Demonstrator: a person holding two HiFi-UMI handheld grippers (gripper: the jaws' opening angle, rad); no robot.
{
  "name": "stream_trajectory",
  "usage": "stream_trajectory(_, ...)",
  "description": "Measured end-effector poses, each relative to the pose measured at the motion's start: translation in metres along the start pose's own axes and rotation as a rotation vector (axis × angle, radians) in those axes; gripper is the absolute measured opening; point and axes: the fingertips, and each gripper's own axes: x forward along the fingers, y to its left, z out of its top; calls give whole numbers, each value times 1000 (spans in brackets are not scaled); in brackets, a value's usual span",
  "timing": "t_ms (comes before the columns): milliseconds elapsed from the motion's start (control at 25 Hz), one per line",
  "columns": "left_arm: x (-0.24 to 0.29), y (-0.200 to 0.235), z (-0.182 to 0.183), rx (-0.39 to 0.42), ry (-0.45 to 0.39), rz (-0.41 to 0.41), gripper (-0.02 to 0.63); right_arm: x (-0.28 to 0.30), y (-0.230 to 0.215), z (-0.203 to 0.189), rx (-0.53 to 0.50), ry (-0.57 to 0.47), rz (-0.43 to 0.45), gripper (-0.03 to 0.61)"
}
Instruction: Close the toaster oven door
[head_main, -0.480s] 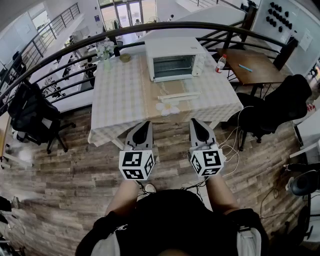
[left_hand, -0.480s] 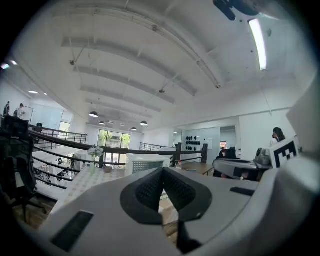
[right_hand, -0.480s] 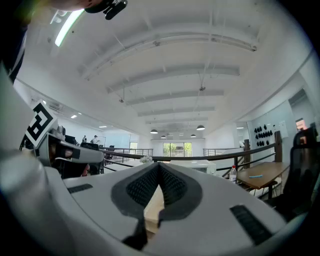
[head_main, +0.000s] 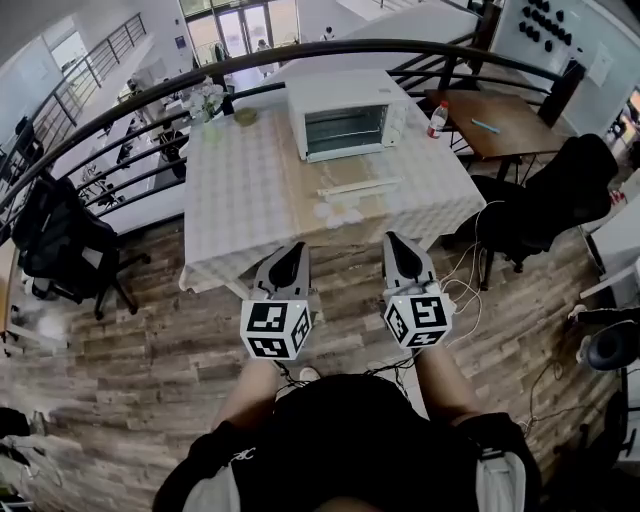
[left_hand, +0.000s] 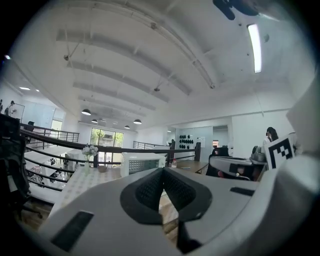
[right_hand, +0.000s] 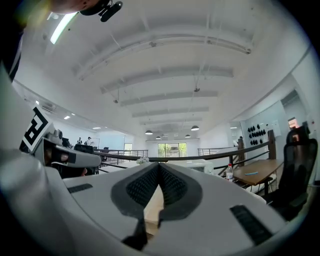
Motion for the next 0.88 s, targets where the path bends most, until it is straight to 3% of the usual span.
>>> stream_trajectory(520,-3,34,-10,13,-7,-128,14,9,20,-6,-13,8,-144,-8)
stream_trajectory(880,27,47,-16,29,27,-147,14,28,9,-9,-15,-1,-187,-8)
